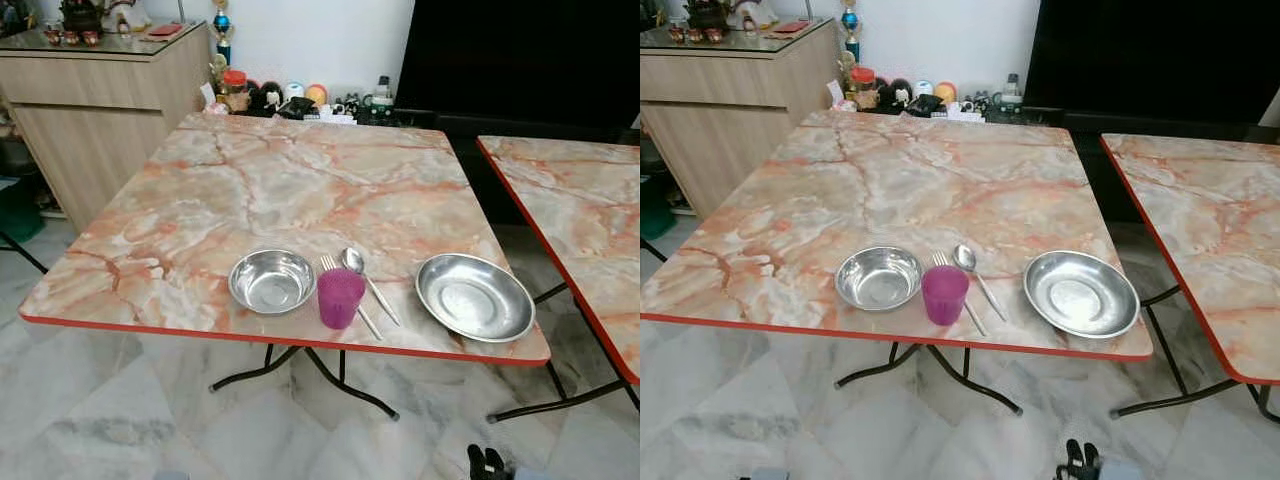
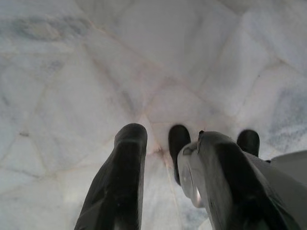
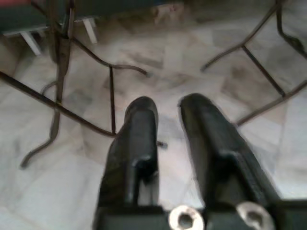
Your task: Setting the table
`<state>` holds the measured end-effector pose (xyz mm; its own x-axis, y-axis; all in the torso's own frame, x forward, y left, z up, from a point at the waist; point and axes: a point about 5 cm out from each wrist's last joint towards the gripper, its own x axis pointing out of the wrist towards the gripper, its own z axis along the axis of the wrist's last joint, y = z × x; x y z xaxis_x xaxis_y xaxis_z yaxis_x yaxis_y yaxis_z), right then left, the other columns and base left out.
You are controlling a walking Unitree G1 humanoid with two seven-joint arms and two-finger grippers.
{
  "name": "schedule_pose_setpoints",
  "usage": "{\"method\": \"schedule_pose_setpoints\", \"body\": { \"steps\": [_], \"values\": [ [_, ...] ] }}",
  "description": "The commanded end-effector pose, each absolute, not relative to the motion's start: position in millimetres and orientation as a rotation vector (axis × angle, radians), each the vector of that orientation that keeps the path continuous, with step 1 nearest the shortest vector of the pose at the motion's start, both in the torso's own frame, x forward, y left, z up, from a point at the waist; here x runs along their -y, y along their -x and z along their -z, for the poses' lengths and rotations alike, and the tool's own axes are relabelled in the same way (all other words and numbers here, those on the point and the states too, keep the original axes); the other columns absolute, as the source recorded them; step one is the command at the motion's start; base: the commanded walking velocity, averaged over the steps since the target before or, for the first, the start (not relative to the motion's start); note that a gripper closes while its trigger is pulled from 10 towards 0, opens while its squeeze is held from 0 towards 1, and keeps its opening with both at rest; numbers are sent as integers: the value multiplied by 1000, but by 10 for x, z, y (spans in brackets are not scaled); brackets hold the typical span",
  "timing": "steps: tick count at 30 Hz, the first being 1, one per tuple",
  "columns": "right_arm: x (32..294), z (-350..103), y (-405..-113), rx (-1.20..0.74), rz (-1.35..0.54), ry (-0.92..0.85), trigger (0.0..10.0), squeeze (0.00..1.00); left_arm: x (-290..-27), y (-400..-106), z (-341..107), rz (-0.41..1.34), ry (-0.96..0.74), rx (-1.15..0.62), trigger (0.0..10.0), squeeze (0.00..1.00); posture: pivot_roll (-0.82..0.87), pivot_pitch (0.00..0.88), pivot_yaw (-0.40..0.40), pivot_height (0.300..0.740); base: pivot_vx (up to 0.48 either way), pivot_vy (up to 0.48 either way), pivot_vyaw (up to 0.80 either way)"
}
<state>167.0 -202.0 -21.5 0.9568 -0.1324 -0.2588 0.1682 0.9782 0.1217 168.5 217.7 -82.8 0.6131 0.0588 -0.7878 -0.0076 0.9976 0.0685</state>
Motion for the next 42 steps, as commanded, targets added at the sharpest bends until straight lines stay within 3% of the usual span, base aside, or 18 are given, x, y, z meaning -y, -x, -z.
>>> {"method": "schedule_pose_setpoints", "body": {
  "steps": [1, 15, 17, 29, 30, 34, 35, 42],
  "values": [
    [2071, 12, -1776, -160, 162, -144, 10000, 1000, -2175, -1647, 845, -41, -61, -918, 10000, 0, 25, 51, -79, 740, 0, 0, 0],
    [2165, -611, -2252, 37, 156, -123, 10000, 1000, -2213, -1718, 805, -57, -64, -894, 10000, 0, 31, 70, -80, 740, 0, 0, 0],
    [2165, -688, -2311, 55, 152, -125, 10000, 0, -2246, -1728, 792, -81, -61, -884, 10000, 0, 18, 78, -70, 740, 0, 0, 0],
    [2057, -903, -2445, 99, 104, -162, 10000, 0, -2334, -1743, 765, -101, -79, -879, 10000, 0, 19, 98, -72, 740, 0, 0, 0],
    [2057, -911, -2452, 103, 104, -170, 10000, 1000, -2336, -1741, 766, -102, -81, -880, 10000, 0, 20, 98, -72, 740, 0, 0, 0],
    [2046, -944, -2486, 101, 100, -174, 10000, 1000, -2328, -1732, 772, -96, -85, -884, 10000, 0, 17, 111, -69, 740, 0, 0, 0],
    [2034, -948, -2500, 95, 93, -169, 10000, 16, -2315, -1721, 780, -92, -83, -887, 10000, 0, 17, 111, -69, 740, 0, 0, 0],
    [2017, -954, -2542, 88, 83, -165, 10000, 0, -2301, -1691, 796, -79, -100, -895, 10000, 0, 27, 115, -73, 740, 0, 0, 0]
  ]
}}
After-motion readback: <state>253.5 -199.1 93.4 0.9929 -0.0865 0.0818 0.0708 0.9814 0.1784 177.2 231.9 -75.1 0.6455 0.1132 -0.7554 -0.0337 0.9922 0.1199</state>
